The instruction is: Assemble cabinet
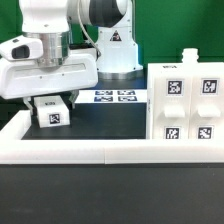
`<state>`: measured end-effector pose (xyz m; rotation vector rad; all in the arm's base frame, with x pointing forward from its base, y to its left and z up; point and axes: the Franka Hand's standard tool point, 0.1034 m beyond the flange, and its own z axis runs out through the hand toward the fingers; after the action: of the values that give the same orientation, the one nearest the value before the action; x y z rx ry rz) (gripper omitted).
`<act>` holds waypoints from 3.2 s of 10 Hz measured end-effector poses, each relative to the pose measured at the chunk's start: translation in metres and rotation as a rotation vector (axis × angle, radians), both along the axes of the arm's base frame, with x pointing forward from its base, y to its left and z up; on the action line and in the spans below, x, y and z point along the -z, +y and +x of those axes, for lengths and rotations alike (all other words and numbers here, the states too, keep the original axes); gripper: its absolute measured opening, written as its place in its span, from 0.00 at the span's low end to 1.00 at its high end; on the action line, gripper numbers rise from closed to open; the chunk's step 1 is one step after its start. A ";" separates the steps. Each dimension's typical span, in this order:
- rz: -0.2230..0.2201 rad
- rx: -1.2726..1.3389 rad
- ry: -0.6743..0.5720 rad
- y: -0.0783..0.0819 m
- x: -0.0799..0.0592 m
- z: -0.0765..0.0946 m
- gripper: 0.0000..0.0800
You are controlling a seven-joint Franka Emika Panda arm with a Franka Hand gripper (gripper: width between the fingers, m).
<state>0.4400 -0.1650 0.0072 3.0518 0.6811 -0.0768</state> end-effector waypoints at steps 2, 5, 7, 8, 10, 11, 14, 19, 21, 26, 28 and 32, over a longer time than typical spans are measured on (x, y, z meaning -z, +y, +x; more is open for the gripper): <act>0.000 0.000 0.000 0.000 0.000 0.000 0.70; -0.002 -0.024 -0.048 0.020 -0.027 0.017 0.70; 0.009 -0.004 -0.072 0.054 -0.058 0.029 0.70; 0.017 0.001 -0.082 0.071 -0.077 0.036 0.70; 0.038 0.053 -0.065 0.104 -0.106 0.048 0.70; 0.044 0.069 -0.067 0.121 -0.122 0.059 0.70; 0.047 0.170 -0.080 0.175 -0.153 0.096 0.70; 0.037 0.201 -0.062 0.203 -0.166 0.126 0.70; 0.037 0.200 -0.062 0.204 -0.166 0.127 0.70; 0.043 0.167 -0.048 0.239 -0.168 0.167 0.70; 0.045 0.159 -0.050 0.243 -0.166 0.171 0.70; 0.046 0.154 -0.075 0.240 -0.162 0.174 0.70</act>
Offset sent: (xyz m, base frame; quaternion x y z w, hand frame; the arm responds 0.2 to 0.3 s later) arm 0.0143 0.0174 0.0367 -0.0226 0.0321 -0.0369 0.9985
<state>0.6140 0.0751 0.1687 3.1276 0.4495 0.0531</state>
